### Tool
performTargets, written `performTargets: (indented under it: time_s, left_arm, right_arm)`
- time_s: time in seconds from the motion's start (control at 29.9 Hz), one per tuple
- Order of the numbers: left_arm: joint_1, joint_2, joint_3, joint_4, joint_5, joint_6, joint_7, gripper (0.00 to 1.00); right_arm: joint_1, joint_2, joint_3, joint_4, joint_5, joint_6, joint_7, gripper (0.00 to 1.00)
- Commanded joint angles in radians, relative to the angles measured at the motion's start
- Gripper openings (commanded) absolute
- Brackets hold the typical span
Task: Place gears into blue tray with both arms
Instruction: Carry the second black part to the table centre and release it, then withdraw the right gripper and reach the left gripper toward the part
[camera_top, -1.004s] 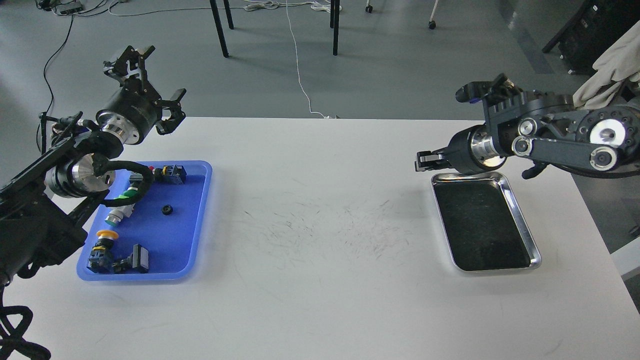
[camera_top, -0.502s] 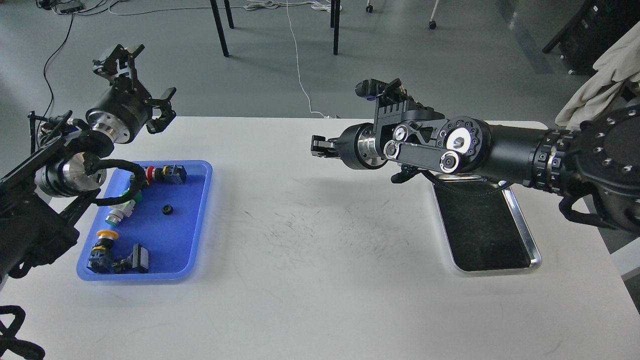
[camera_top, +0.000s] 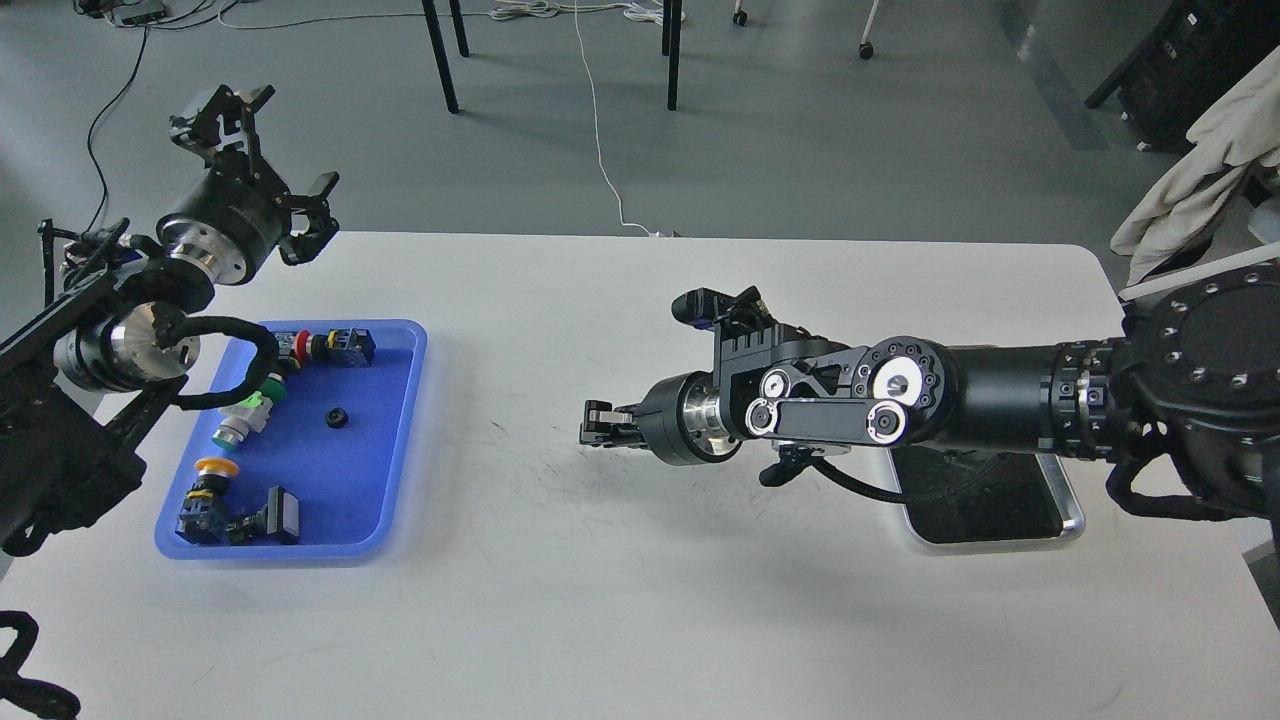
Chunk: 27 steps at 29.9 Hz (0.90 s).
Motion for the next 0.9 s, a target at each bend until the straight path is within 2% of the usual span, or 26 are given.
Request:
performTargets:
  time_s: [0.0,0.1,0.17,0.23,0.3,0.37,0.54,0.57,0.74,0.87]
  left_arm:
    - [0.001,-0.001,0.002,0.0,0.0,0.001,-0.001,0.98]
    - [0.001,-0.001,0.002,0.001,0.002,0.001,-0.001,0.98]
    - [0.0,-0.002,0.0,0.0,0.0,0.003,-0.001,0.98]
    - [0.0,-0.004,0.0,0.0,0.0,0.004,-0.001,0.98]
    - [0.001,-0.004,0.0,0.001,0.0,0.006,0.0,0.98]
    - [0.0,-0.004,0.0,0.0,0.0,0.006,0.0,0.98]
    - [0.0,-0.005,0.002,0.0,0.003,0.007,0.002,0.98]
    - [0.0,-0.005,0.006,0.0,0.003,0.007,0.002,0.98]
    - [0.0,-0.007,0.017,-0.003,0.015,0.009,0.005,0.98]
    - [0.001,-0.016,0.046,-0.009,0.13,0.003,0.006,0.98]
  right_arm:
    - [-0.033,0.0,-0.001,-0.004,-0.007,-0.001,0.0,0.08]
    - [-0.042,0.0,-0.001,-0.012,-0.007,-0.008,0.0,0.17]
    - [-0.043,0.0,-0.001,-0.013,-0.005,-0.019,0.0,0.29]
    - [-0.043,0.0,0.0,-0.013,-0.005,-0.027,0.006,0.33]
    - [-0.043,0.0,0.0,-0.018,-0.005,-0.028,0.012,0.47]
    - [-0.043,0.0,0.014,-0.024,-0.004,-0.033,0.018,0.68]
    - [-0.043,0.0,0.118,-0.113,0.001,-0.05,0.018,0.89]
    - [-0.043,0.0,0.146,-0.14,0.004,-0.05,0.018,0.92]
    - [-0.071,0.0,0.327,-0.24,0.007,-0.048,0.018,0.93]
    - [-0.163,0.0,0.606,-0.256,0.007,-0.047,0.018,0.93]
